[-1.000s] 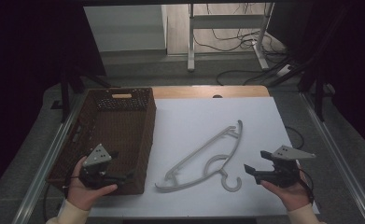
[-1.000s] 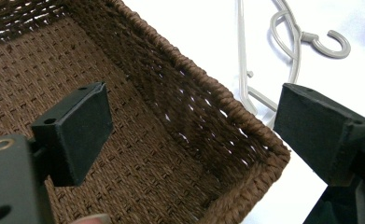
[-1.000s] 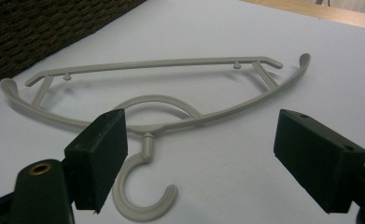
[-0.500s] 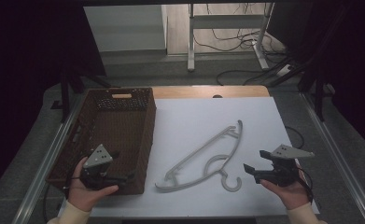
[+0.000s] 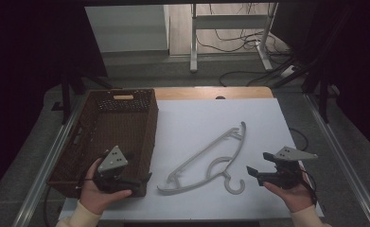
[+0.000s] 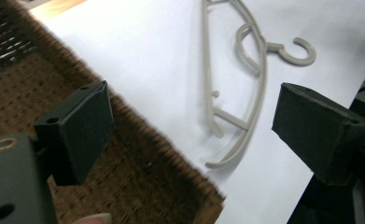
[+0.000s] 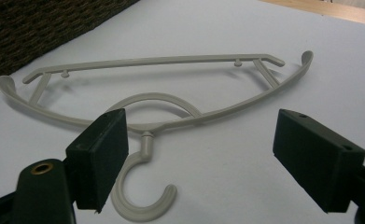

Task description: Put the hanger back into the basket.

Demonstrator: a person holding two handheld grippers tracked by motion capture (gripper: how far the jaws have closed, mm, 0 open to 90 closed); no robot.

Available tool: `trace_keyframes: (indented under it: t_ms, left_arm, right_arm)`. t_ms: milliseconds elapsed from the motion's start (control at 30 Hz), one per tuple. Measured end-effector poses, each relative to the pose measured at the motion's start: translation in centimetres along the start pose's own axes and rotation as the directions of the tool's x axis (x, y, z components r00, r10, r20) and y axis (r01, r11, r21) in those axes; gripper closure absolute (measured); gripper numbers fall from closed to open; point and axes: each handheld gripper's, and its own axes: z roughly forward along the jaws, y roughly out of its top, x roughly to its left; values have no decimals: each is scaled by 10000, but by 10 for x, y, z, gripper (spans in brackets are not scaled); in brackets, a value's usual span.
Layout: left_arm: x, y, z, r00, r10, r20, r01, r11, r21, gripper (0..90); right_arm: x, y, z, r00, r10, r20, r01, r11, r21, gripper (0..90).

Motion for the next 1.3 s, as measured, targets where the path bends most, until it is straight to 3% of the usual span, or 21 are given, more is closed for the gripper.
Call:
trace_keyframes:
  t_ms: [333,800,1300]
  left_arm:
    - [-10,14,18,9981,277,545,-286,9995,153,141]
    - [-22,24,39,9935,632,943,-690,9958,597,144]
    - [-42,38,82,9805,1117,1615,-1341,9817,1352,146]
  right_arm:
    - [-1,-1,1,10000,17,-12,-17,10000,86,184]
    - [-2,-1,3,10000,41,1,-41,9999,160,185]
    - [-3,-2,4,10000,57,-26,-57,9996,264,185]
